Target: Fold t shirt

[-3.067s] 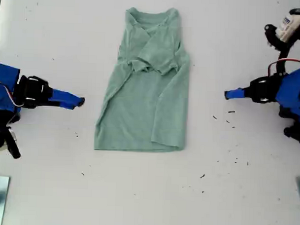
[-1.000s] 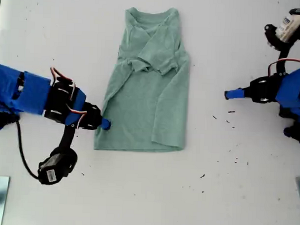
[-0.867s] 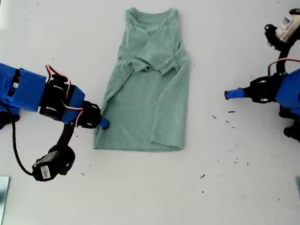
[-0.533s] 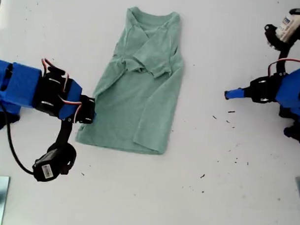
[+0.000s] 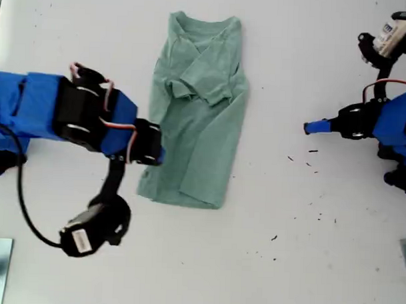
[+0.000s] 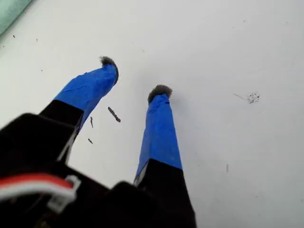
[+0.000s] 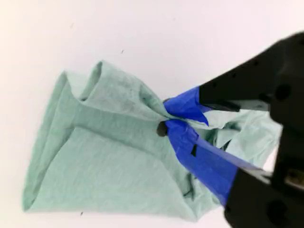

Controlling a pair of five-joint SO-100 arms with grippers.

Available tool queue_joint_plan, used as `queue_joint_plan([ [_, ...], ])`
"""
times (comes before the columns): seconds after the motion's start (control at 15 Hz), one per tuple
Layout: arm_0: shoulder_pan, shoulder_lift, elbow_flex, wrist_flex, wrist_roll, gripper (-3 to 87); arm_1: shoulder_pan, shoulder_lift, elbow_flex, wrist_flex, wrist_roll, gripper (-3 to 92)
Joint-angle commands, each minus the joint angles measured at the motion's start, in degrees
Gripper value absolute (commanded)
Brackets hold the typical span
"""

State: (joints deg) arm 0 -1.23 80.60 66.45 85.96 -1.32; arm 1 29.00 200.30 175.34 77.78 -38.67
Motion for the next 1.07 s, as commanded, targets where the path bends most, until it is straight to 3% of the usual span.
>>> queue_joint_plan([
  [0.0, 1.1, -8.9, -17.3, -1.2, 2.0, -0.2, 0.4, 0.5, 2.7, -1.1, -0.9, 16.4],
  [0.13, -0.4, -14.0, -16.8, -4.8, 6.2, -0.1, 0.4, 0.5, 2.7, -1.1, -0.9, 16.4],
  [0.2, -0.8, -17.2, -16.4, -7.5, 9.1, 16.2, 0.4, 0.5, 2.7, -1.1, -0.9, 16.4],
  [0.27, -1.3, -21.3, -17.4, -7.9, 10.5, 21.8, 0.4, 0.5, 2.7, -1.1, -0.9, 16.4],
  [0.4, -1.7, -21.2, -17.5, -7.1, 11.7, 25.0, 0.4, 0.5, 2.7, -1.1, -0.9, 16.4],
  [0.6, -0.3, -0.4, -13.3, -5.3, 11.3, 23.6, 0.4, 0.5, 2.7, -1.1, -0.9, 16.4],
  [0.67, -0.7, 7.5, -10.2, -0.6, 9.9, 23.7, 0.4, 0.5, 2.7, -1.1, -0.9, 16.4],
  [0.73, -2.6, 17.4, 0.5, 1.6, 9.0, 23.3, 0.4, 0.5, 2.7, -1.1, -0.9, 16.4],
  [0.8, -5.4, 29.9, 19.5, -1.6, 7.8, 22.2, 0.4, 0.5, 2.7, -1.1, -0.9, 16.4],
  [1.0, -9.9, 65.8, 74.9, -19.1, 1.8, 19.0, 2.6, 0.5, 2.7, -1.1, -1.7, 16.4],
])
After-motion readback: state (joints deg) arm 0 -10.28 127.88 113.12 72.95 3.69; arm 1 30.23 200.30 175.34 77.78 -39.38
